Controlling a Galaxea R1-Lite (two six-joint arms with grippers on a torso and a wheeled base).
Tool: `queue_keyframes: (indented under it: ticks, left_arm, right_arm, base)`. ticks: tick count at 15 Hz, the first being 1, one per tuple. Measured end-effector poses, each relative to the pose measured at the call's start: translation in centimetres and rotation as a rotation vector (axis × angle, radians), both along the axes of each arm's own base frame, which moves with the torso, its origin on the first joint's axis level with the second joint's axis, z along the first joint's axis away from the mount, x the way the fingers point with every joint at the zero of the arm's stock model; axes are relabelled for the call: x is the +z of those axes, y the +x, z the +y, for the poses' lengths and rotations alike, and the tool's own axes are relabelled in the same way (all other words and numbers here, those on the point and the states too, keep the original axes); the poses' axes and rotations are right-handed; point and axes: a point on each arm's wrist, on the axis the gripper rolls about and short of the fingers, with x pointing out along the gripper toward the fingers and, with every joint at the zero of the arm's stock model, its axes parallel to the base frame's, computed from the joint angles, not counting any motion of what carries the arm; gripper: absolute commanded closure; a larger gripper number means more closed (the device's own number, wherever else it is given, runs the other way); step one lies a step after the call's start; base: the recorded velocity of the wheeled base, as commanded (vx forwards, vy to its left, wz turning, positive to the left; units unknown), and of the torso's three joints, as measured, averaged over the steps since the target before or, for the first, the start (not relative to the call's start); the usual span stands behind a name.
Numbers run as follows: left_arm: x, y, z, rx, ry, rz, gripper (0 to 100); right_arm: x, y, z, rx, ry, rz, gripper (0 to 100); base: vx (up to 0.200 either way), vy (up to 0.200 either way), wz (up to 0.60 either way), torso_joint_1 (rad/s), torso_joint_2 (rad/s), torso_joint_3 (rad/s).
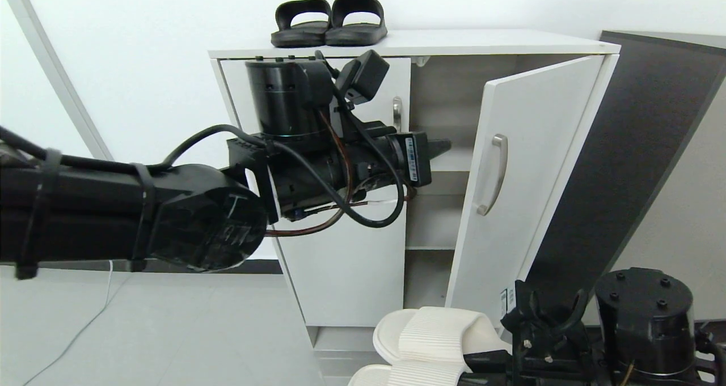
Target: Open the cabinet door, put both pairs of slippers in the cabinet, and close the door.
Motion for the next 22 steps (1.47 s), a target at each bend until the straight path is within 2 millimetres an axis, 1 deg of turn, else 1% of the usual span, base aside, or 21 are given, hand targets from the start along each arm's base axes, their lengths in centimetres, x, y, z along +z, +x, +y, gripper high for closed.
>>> queue_keyframes:
  ticks: [3, 5, 7, 9, 11, 13, 14, 15, 16, 18, 19, 21, 22]
  left_arm:
    - [-0.3, 1.8, -1.5, 0.000, -0.026, 0.017, 100]
    - [-0.7, 2.5, -2.4, -0.003, -0.027, 0.018, 100]
    - [-1.2, 2.6, -3.2, -0.012, -0.022, 0.025, 100]
    - [-1.4, 2.1, -4.0, -0.030, -0.019, 0.026, 100]
    - [-1.5, 0.0, -5.5, -0.094, -0.010, 0.030, 100]
    - [-0.8, -1.6, -6.6, -0.142, -0.045, -0.008, 100]
    - [-0.7, -1.6, -6.5, -0.137, -0.061, -0.022, 100]
    - [-0.6, -1.1, -6.1, -0.110, -0.073, -0.032, 100]
    - [-0.5, 0.0, -5.1, -0.055, -0.085, -0.041, 100]
    - [-0.2, 2.0, -2.4, 0.080, -0.099, -0.053, 100]
    - [0.2, 2.4, -0.9, 0.147, -0.105, -0.058, 100]
    - [0.7, 2.0, 2.3, 0.281, -0.073, -0.072, 100]
    - [0.8, 1.3, 4.0, 0.345, -0.047, -0.080, 100]
  right_arm:
    - [0.0, 0.0, 0.0, 0.002, -0.002, 0.001, 100]
    - [-0.1, -0.1, 0.1, 0.008, -0.003, 0.003, 100]
    - [-0.2, -0.2, 0.2, 0.012, -0.009, 0.007, 100]
    - [-0.4, -0.3, 0.3, 0.017, -0.012, 0.011, 100]
    - [-0.5, -0.4, 0.4, 0.023, -0.017, 0.015, 100]
    - [-0.6, -0.4, 0.4, 0.025, -0.019, 0.016, 100]
    - [-0.7, -0.5, 0.4, 0.024, -0.022, 0.018, 100]
    - [-0.6, -0.5, 0.5, 0.026, -0.019, 0.016, 100]
    - [-0.6, -0.3, 0.5, 0.020, -0.019, 0.017, 100]
    - [-0.6, 0.1, 0.7, -0.003, -0.018, 0.015, 100]
    - [-0.5, 0.6, 0.7, -0.025, -0.016, 0.011, 100]
    - [-0.2, 1.8, 0.7, -0.080, 0.001, 0.019, 100]
    - [0.1, 2.6, 0.8, -0.143, 0.018, 0.031, 100]
  base:
    - [0.000, 0.000, 0.00, 0.000, 0.00, 0.000]
    - [-0.200, 0.000, 0.00, 0.000, 0.00, 0.000]
    - [-0.200, 0.000, 0.00, 0.015, 0.00, -0.002]
    - [-0.200, 0.000, 0.00, -0.005, 0.00, 0.005]
    - [-0.200, 0.000, 0.00, 0.002, 0.00, 0.005]
    - [0.000, 0.000, 0.00, 0.000, 0.00, 0.000]
    - [0.000, 0.000, 0.00, 0.000, 0.00, 0.000]
    - [0.000, 0.000, 0.00, 0.000, 0.00, 0.000]
    - [0.000, 0.000, 0.00, 0.000, 0.00, 0.000]
    - [0.000, 0.000, 0.00, 0.000, 0.00, 0.000]
    - [0.000, 0.000, 0.00, 0.000, 0.00, 0.000]
    - [0.000, 0.000, 0.00, 0.000, 0.00, 0.000]
    - [0.000, 0.000, 0.00, 0.000, 0.00, 0.000]
